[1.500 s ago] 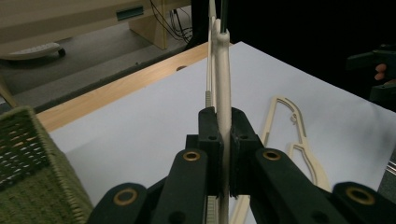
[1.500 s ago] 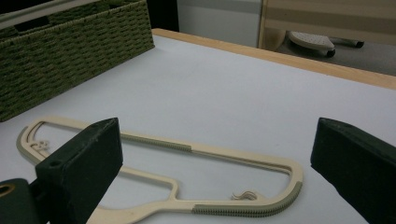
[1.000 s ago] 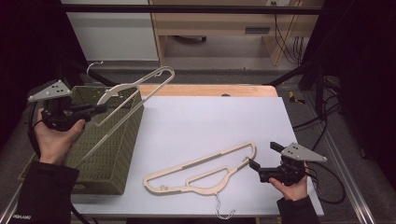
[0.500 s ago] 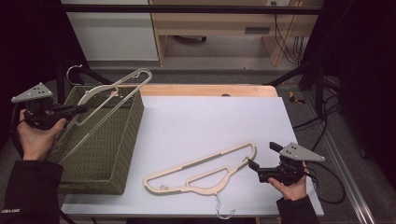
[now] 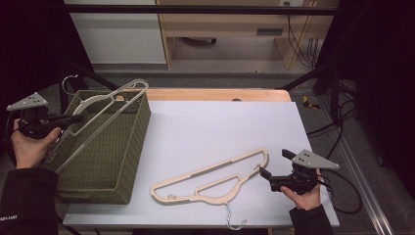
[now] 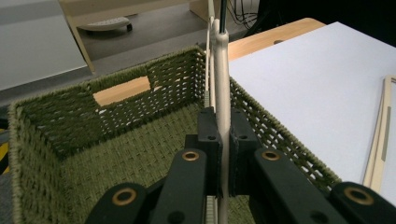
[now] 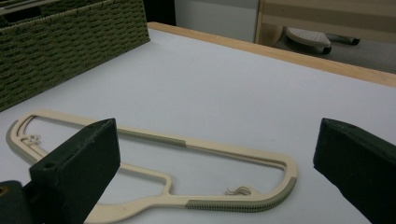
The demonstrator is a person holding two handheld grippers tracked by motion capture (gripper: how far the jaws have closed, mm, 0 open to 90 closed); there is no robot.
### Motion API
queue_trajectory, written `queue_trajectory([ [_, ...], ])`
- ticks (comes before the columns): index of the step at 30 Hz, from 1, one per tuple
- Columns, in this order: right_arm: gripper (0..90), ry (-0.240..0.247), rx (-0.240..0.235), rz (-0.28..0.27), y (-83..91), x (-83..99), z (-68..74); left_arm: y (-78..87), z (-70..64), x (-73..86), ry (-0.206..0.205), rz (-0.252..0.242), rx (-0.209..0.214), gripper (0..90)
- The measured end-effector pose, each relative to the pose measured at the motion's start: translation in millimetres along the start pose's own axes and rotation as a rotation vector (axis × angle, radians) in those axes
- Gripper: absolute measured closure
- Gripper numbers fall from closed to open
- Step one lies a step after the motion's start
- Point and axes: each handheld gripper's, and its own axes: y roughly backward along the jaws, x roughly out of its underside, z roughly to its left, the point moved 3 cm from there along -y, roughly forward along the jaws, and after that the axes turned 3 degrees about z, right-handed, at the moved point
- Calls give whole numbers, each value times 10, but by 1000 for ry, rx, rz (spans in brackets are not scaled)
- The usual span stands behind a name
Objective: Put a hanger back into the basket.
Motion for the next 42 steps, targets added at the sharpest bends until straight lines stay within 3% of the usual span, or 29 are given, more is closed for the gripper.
queue_trajectory([
  [7, 11, 4, 1, 3, -9, 6, 0, 12, 105, 128, 5, 23, -4, 861],
  [12, 11, 4, -3, 8, -12, 13, -1, -31, 160, 248, 10, 95, -42, 861],
  [17, 12, 2, -1, 8, -18, 13, 2, -111, 147, 397, 53, 90, 23, 862],
  [26, 12, -1, -5, 9, -15, 12, 4, -252, 119, 552, 105, 121, 48, 858],
  [29, 12, 1, -6, 10, -12, 12, 1, -398, 127, 612, 131, 178, 53, 857],
  [32, 12, 4, -6, 11, -9, 13, 0, -444, 159, 652, 156, 188, 58, 856],
  [34, 13, 3, -6, 10, -9, 12, -1, -448, 200, 686, 188, 194, 42, 853],
  [36, 13, -1, -6, 10, -13, 11, 3, -452, 218, 696, 196, 189, 23, 851],
  [38, 13, -3, -6, 16, -22, 15, 11, -472, 245, 705, 199, 195, -45, 840],
  [40, 13, 2, -4, 13, -31, 15, 9, -475, 259, 710, 196, 208, -66, 832],
  [42, 13, 2, -4, 14, -32, 16, 10, -503, 317, 734, 219, 232, -134, 820],
])
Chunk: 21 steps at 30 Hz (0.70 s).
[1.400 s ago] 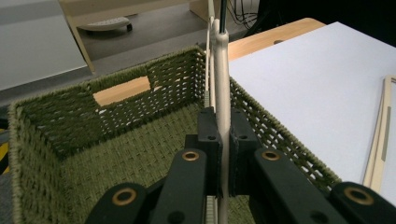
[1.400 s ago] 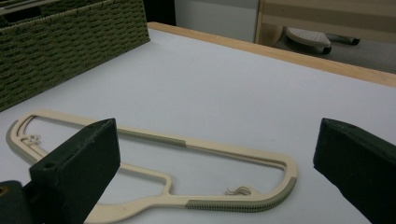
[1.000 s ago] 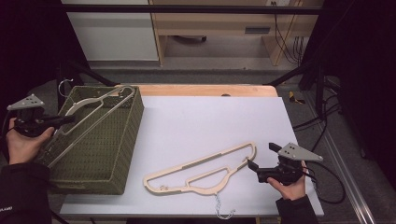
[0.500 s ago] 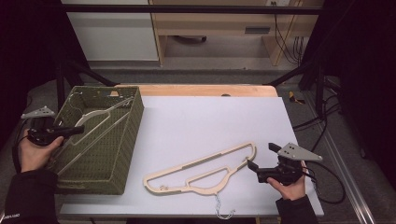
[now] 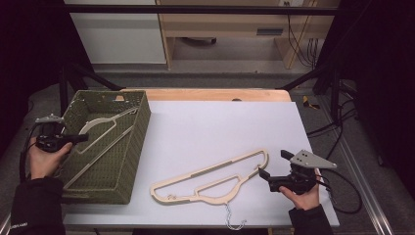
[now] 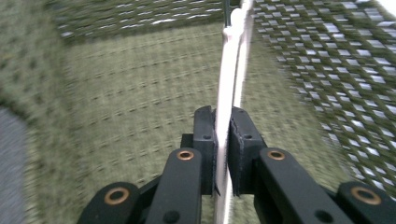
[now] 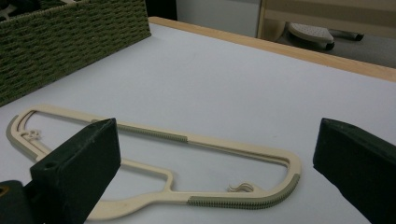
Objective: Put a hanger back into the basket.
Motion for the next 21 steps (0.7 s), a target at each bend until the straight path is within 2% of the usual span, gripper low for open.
queue_trajectory([
  [2, 13, 0, -1, 0, -2, 0, 2, -46, 41, 15, 8, 39, -72, 801],
  [5, 13, -1, -3, -1, -1, -2, 4, -73, 97, 38, 51, 82, -114, 736],
  [6, 13, -2, -3, -2, 1, -3, 4, -62, 114, 44, 47, 91, -115, 733],
  [7, 13, -2, -3, -3, 1, -3, 3, -69, 113, 44, 64, 78, -117, 730],
  [10, 13, -2, -4, -2, 1, -2, 5, -70, 124, 56, 61, 115, -117, 676],
  [11, 13, -1, -3, -1, -1, -2, 5, -87, 123, 61, 80, 109, -124, 660],
  [12, 14, -1, -5, -2, -3, -1, 7, -82, 136, 68, 73, 127, -122, 649],
  [14, 13, 5, -7, 2, -3, 1, 4, -82, 142, 73, 86, 136, -120, 613],
  [20, 13, 4, -9, 1, -3, 0, 6, -35, 142, 76, 102, 148, -146, 529],
  [21, 13, 4, -9, 1, -4, 0, 6, 4, 135, 76, 120, 136, -143, 527],
])
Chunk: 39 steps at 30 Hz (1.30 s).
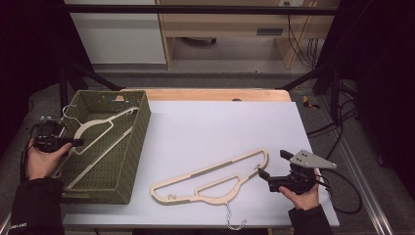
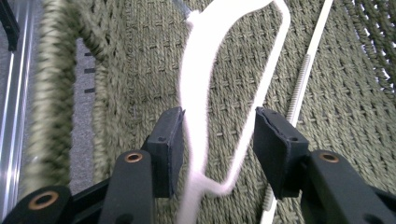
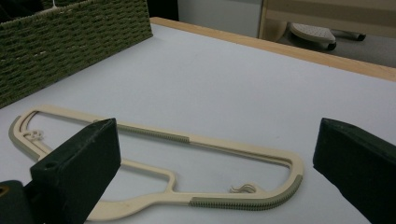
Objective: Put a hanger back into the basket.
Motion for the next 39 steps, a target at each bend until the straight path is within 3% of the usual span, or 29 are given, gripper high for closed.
queue_trajectory([
  [4, 13, 0, -1, -1, 2, 0, 2, 142, -49, 1, -4, -51, 21, 521],
  [9, 13, -6, 0, -9, 22, -7, 0, 363, -242, -13, -72, -182, 65, 463],
  [13, 13, -8, 0, -13, 29, -12, -2, 533, -559, -11, -145, -295, 150, 377],
  [16, 13, -8, 1, -14, 29, -12, -3, 599, -783, -8, -199, -342, 206, 267],
  [20, 13, -4, -2, -11, 20, -7, 4, 669, -1155, 27, -283, -424, 253, 176],
  [21, 13, -1, -2, -7, 20, -3, 4, 680, -1271, 44, -307, -432, 280, 165],
  [22, 13, -1, -2, -7, 20, -3, 4, 680, -1271, 44, -307, -432, 280, 150],
  [24, 13, -5, -2, -8, 14, -1, 11, 703, -1514, 101, -379, -447, 296, 143],
  [26, 13, -5, -2, -9, 13, 0, 12, 708, -1676, 141, -416, -462, 314, 125],
  [30, 13, -2, -8, -13, 13, 3, 18, 704, -1956, 221, -450, -476, 379, 119],
  [31, 13, -2, -8, -13, 13, 3, 18, 704, -1956, 221, -450, -476, 379, 119],
  [33, 13, -7, -9, -13, 17, 5, 25, 692, -2162, 308, -480, -484, 422, 119],
  [37, 13, -1, -14, -12, 19, 8, 29, 614, -2403, 438, -515, -460, 468, 124],
  [39, 13, -1, -15, -12, 19, 9, 30, 584, -2450, 467, -524, -446, 477, 126],
])
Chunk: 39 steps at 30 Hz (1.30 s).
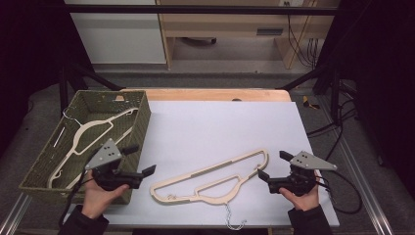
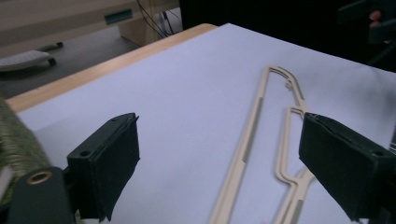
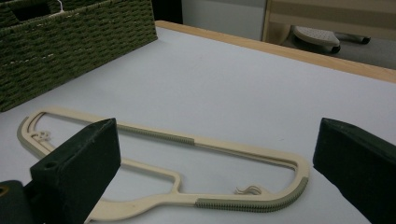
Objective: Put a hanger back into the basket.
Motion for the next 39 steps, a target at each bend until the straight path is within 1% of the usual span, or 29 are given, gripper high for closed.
queue_trajectory([
  [1, 13, 1, -1, 0, -2, 1, 2, -90, -76, 42, -13, 20, 20, 130],
  [2, 13, -3, 1, -2, -7, 0, 6, -132, -106, 60, -18, 33, 34, 132],
  [3, 13, -4, -2, -1, -8, 0, 9, -171, -132, 76, -19, 36, 49, 132],
  [7, 13, -6, -6, 2, -19, 3, 16, -302, -225, 143, -33, 67, 90, 144],
  [8, 13, -3, -5, 3, -21, 5, 16, -332, -257, 166, -40, 79, 104, 148],
  [10, 13, -3, -9, 1, -22, 6, 22, -381, -326, 214, -63, 95, 113, 159],
  [12, 14, 5, -11, 1, -21, 8, 20, -433, -382, 259, -73, 122, 142, 176],
  [13, 14, 4, -12, 1, -21, 9, 22, -463, -403, 286, -74, 135, 151, 188],
  [15, 14, 5, -13, 1, -27, 11, 27, -530, -444, 344, -94, 172, 163, 204],
  [17, 15, 6, -13, 6, -39, 16, 33, -591, -483, 401, -106, 199, 174, 241],
  [18, 15, 11, -13, 11, -45, 19, 35, -624, -510, 429, -107, 213, 195, 255],
  [19, 16, 9, -15, 13, -51, 22, 43, -657, -537, 459, -117, 229, 209, 273],
  [22, 17, 16, -20, 19, -65, 32, 55, -769, -594, 562, -120, 275, 231, 319],
  [24, 19, 15, -26, 20, -70, 33, 60, -839, -612, 631, -138, 318, 240, 360],
  [28, 20, 18, -27, 24, -91, 41, 70, -949, -630, 733, -153, 382, 259, 441],
  [32, 22, 21, -33, 38, -113, 54, 84, -1003, -613, 758, -147, 392, 253, 536],
  [33, 23, 21, -33, 40, -121, 56, 88, -1009, -601, 758, -154, 403, 259, 562],
  [36, 24, 27, -39, 45, -135, 63, 94, -1037, -593, 770, -153, 405, 258, 620],
  [37, 26, 26, -44, 48, -149, 67, 105, -1059, -588, 790, -160, 419, 269, 630],
  [38, 26, 27, -45, 50, -155, 69, 109, -1058, -584, 788, -171, 420, 271, 628],
  [39, 27, 28, -46, 51, -162, 71, 112, -1062, -583, 786, -172, 422, 276, 632],
])
